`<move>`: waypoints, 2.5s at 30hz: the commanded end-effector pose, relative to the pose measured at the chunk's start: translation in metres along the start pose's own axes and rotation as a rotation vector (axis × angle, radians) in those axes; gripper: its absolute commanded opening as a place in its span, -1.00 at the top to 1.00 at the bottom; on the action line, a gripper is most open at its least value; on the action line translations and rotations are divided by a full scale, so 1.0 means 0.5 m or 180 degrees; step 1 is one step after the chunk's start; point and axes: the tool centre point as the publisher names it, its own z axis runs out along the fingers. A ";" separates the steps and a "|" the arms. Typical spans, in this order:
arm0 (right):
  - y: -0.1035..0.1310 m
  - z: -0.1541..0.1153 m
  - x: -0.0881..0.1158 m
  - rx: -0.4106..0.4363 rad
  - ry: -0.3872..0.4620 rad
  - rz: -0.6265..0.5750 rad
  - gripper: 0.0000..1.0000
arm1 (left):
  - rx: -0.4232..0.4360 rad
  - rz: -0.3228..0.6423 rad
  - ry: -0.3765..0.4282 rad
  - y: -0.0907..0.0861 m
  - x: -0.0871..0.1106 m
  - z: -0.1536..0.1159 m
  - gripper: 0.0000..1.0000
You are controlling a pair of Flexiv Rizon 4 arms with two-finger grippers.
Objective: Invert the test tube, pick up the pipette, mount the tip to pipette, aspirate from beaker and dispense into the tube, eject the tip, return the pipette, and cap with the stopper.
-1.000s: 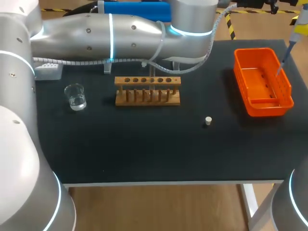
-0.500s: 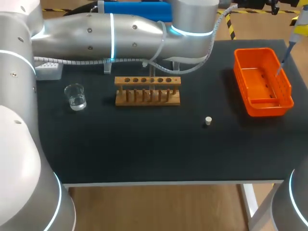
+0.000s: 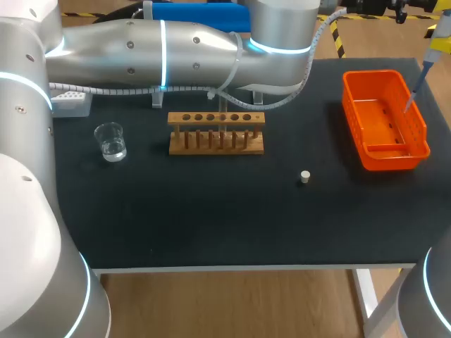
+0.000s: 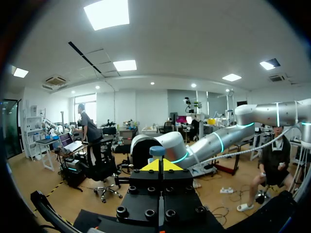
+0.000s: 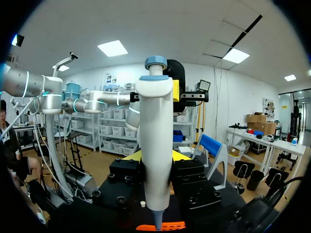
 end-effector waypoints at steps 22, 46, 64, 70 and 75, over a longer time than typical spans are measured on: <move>0.007 0.001 0.001 0.0009 -0.0005 -0.0001 1.00 | -0.0047 -0.0072 0.0013 0.029 -0.001 0.007 1.00; 0.007 0.001 0.001 0.0009 -0.0005 -0.0001 1.00 | -0.0029 -0.0174 0.0051 0.051 -0.005 0.010 1.00; 0.007 0.001 0.001 0.0009 -0.0005 -0.0001 1.00 | 0.0044 0.0038 -0.0014 -0.001 0.000 0.001 1.00; 0.007 0.001 0.001 0.0009 -0.0005 -0.0001 1.00 | 0.0056 0.0113 -0.0026 -0.021 0.002 0.000 1.00; 0.007 0.001 0.001 0.0009 -0.0005 -0.0001 1.00 | 0.0059 0.0144 -0.0035 -0.029 0.003 -0.001 1.00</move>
